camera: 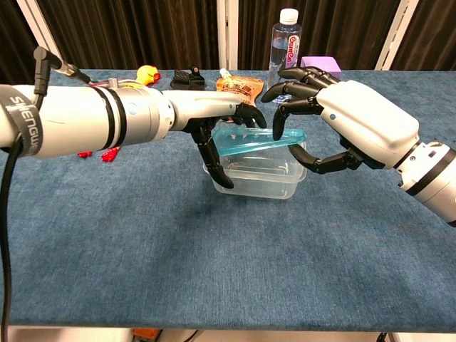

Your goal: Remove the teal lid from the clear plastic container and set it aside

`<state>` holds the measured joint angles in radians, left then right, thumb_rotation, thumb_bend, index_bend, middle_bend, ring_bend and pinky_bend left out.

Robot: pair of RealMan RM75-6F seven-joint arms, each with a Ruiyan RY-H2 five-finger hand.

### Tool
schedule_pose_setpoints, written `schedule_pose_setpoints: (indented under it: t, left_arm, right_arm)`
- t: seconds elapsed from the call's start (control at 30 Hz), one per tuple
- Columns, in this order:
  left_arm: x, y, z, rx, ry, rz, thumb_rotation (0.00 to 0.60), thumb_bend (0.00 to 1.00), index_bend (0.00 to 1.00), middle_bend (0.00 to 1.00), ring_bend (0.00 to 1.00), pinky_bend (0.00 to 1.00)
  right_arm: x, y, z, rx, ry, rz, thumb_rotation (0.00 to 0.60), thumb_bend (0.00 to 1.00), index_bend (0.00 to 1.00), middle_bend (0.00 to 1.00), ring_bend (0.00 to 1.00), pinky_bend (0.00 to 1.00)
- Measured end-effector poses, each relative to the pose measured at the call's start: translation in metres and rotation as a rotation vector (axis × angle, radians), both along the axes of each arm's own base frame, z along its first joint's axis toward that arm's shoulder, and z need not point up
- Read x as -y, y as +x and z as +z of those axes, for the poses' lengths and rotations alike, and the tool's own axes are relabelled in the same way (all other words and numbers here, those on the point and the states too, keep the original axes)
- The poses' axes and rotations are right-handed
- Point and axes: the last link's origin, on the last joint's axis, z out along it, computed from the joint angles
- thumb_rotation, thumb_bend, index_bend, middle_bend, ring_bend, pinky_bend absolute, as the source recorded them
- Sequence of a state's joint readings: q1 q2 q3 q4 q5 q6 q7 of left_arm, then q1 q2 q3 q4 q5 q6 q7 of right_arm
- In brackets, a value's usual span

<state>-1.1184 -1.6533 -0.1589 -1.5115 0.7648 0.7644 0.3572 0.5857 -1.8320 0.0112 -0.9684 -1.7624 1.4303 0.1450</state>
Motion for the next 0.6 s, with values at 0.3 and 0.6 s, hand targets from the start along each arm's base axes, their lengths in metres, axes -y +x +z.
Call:
schedule_pose_setpoints:
  t: [0.3, 0.6]
  left_arm:
    - [-0.003, -0.007, 0.006, 0.001, 0.016, 0.012, 0.600, 0.00, 0.09, 0.09, 0.00, 0.00]
    - [-0.009, -0.023, 0.021, 0.011, 0.057, 0.055, 0.600, 0.00, 0.07, 0.06, 0.00, 0.00]
  right_arm:
    - [0.001, 0.001, 0.001, 0.013, -0.008, -0.011, 0.600, 0.40, 0.65, 0.24, 0.00, 0.00]
    - [0.005, 0.001, 0.013, 0.047, -0.087, -0.003, 0.600, 0.34, 0.68, 0.25, 0.00, 0.00]
